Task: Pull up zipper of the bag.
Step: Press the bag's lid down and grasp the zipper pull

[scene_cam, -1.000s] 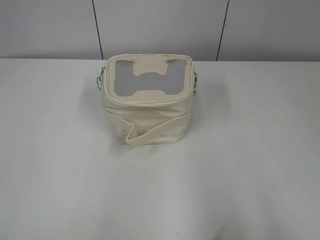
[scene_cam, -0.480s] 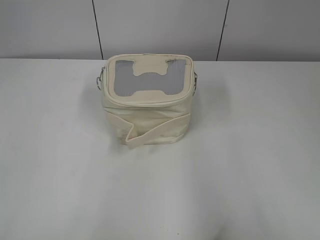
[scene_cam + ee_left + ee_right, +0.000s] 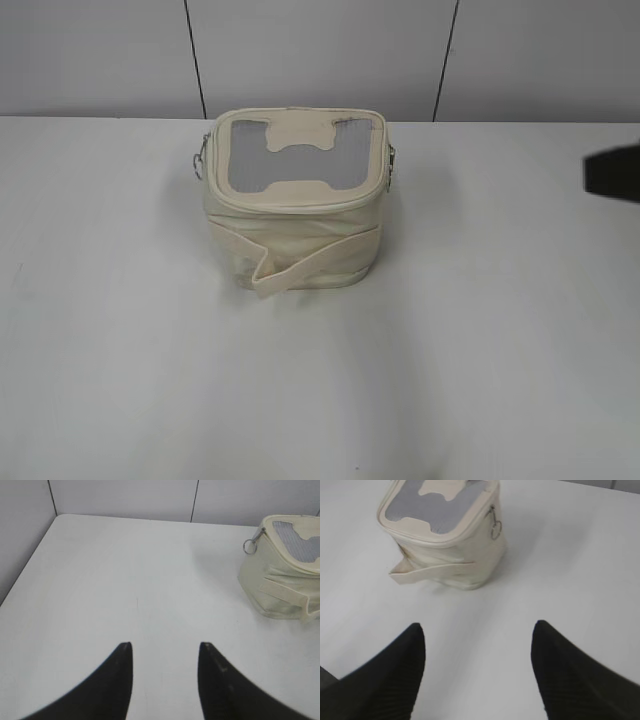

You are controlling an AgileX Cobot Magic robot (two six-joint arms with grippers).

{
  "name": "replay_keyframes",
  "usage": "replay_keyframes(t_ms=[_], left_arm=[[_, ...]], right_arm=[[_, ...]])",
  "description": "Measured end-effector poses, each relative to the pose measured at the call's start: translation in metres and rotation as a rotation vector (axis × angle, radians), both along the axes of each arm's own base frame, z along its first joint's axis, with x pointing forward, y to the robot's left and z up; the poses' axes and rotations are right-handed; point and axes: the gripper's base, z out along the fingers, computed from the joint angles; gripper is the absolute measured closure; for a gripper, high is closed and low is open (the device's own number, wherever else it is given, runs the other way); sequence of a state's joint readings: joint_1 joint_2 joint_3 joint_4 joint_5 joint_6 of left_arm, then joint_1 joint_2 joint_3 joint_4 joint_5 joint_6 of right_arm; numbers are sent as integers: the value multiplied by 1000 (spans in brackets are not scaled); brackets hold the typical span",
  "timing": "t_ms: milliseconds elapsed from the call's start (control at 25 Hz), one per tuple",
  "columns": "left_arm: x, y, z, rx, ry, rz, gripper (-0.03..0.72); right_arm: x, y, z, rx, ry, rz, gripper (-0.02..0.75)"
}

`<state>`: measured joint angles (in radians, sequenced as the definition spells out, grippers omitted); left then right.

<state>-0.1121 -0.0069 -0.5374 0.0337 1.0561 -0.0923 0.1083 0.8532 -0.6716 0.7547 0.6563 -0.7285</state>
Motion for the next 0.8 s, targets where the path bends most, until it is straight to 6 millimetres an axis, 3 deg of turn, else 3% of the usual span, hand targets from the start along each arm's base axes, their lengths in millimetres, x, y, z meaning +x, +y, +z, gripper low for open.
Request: replay_keyframes(t_ms=[240, 320, 440, 520, 600, 800], left_arm=[[0, 0, 0, 0, 0, 0, 354], [0, 0, 0, 0, 0, 0, 355], [0, 0, 0, 0, 0, 1, 356], [1, 0, 0, 1, 6, 1, 356], [5, -1, 0, 4, 38, 1, 356], [17, -8, 8, -39, 132, -54, 371]], right_arm=[[139, 31, 9, 14, 64, 235, 233], [184, 42, 3, 28, 92, 324, 233], [238, 66, -3, 41, 108, 474, 233], [262, 90, -5, 48, 101, 583, 234], [281, 115, -20, 58, 117, 659, 234], [308, 179, -55, 56, 123, 765, 234]])
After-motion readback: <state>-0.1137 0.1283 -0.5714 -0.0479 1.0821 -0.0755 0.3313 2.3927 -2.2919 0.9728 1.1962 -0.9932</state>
